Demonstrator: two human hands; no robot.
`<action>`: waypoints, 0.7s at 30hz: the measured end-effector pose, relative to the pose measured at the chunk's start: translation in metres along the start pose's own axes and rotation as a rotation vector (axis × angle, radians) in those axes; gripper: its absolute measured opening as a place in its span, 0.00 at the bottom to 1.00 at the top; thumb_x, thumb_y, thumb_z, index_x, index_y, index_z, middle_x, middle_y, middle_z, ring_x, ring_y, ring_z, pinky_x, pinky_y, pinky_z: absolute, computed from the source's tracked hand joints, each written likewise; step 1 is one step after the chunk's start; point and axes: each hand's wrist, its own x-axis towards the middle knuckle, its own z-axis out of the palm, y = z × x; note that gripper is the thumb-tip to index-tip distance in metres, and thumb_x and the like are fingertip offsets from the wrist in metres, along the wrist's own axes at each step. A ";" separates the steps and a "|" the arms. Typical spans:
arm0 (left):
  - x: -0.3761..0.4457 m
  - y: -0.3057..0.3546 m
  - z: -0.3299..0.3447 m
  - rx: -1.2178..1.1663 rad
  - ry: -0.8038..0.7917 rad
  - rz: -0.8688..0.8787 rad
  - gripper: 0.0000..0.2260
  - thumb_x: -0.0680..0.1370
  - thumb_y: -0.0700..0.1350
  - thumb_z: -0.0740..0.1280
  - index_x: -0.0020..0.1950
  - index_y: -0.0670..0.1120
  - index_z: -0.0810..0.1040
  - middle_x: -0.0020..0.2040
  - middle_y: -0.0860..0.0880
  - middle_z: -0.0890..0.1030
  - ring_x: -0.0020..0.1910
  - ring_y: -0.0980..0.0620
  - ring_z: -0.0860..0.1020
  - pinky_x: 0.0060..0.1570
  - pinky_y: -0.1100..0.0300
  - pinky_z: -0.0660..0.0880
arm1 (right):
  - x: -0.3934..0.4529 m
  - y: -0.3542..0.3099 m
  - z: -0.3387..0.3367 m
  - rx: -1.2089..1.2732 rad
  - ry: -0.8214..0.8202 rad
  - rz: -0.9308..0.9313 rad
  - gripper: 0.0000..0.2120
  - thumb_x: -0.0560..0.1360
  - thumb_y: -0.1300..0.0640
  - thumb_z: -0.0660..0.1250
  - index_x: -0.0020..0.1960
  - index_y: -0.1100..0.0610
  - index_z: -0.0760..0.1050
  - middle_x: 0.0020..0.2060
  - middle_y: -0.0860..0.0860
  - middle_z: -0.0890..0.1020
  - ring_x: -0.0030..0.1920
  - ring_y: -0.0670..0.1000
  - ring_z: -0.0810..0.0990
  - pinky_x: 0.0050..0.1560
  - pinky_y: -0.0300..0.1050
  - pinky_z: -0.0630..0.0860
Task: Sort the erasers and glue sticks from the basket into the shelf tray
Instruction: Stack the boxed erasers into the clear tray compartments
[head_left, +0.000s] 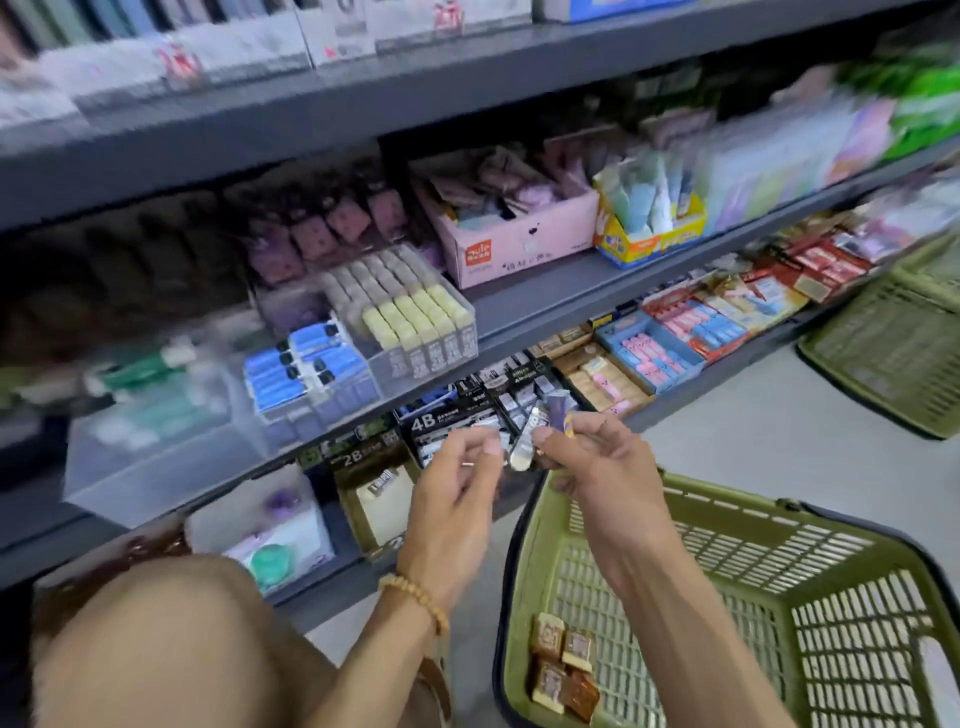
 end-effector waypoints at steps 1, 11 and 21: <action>0.000 0.007 -0.004 -0.003 0.006 0.023 0.05 0.80 0.48 0.64 0.54 0.54 0.78 0.47 0.54 0.82 0.47 0.57 0.80 0.52 0.55 0.78 | -0.003 -0.003 0.007 0.006 -0.004 -0.013 0.11 0.73 0.65 0.74 0.46 0.55 0.74 0.31 0.49 0.80 0.32 0.47 0.74 0.34 0.40 0.68; 0.024 0.048 -0.052 -0.079 0.112 0.130 0.09 0.75 0.39 0.71 0.49 0.52 0.80 0.39 0.51 0.83 0.41 0.51 0.82 0.45 0.56 0.79 | -0.002 -0.037 0.060 -0.121 -0.143 -0.141 0.07 0.73 0.63 0.74 0.45 0.57 0.76 0.36 0.54 0.85 0.31 0.47 0.77 0.31 0.39 0.70; 0.091 0.079 -0.139 0.141 0.314 0.171 0.08 0.75 0.40 0.72 0.44 0.54 0.80 0.37 0.51 0.82 0.37 0.53 0.81 0.39 0.55 0.78 | 0.032 -0.066 0.077 -0.182 -0.149 -0.214 0.07 0.78 0.61 0.69 0.54 0.56 0.82 0.33 0.52 0.80 0.30 0.46 0.74 0.32 0.37 0.72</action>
